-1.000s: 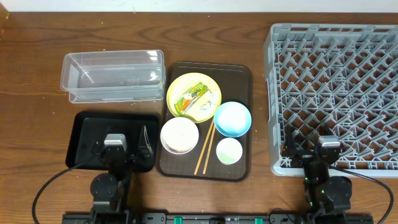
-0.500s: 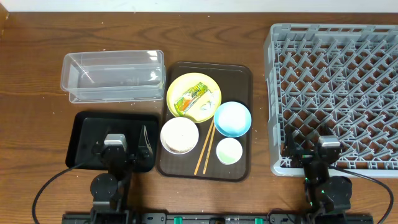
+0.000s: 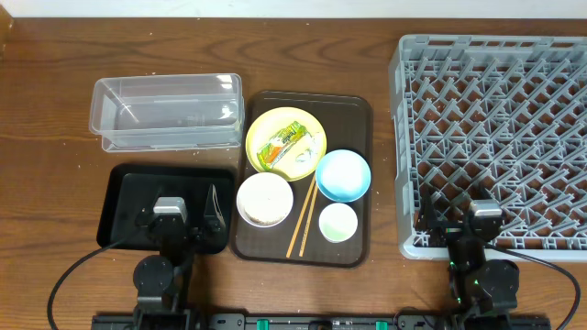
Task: Sort waste into correct bins and load items into the dishwasher rack
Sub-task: 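Raise the left arm from rest toward the yellow plate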
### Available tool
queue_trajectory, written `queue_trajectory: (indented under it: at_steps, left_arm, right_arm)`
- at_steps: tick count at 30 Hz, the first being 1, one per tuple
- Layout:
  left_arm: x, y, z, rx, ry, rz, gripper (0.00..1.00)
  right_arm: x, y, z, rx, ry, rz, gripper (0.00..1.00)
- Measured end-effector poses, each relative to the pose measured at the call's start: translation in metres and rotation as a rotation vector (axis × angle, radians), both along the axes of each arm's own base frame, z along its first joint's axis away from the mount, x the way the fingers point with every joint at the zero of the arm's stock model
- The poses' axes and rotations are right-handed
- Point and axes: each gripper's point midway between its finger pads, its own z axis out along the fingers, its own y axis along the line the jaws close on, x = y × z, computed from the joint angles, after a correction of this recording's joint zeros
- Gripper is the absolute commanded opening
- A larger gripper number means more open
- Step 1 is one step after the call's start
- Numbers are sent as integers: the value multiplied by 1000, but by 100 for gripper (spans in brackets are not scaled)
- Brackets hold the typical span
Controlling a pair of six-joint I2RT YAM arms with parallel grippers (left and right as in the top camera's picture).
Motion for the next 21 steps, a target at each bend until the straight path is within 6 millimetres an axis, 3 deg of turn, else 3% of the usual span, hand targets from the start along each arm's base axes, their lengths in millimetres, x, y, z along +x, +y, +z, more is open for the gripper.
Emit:
queue_trajectory:
  at_steps: [21]
  left_arm:
    - [-1,0,-1,-39,19,5,99]
  right_arm:
    - [0,-3,-2,-2,10,-16,99]
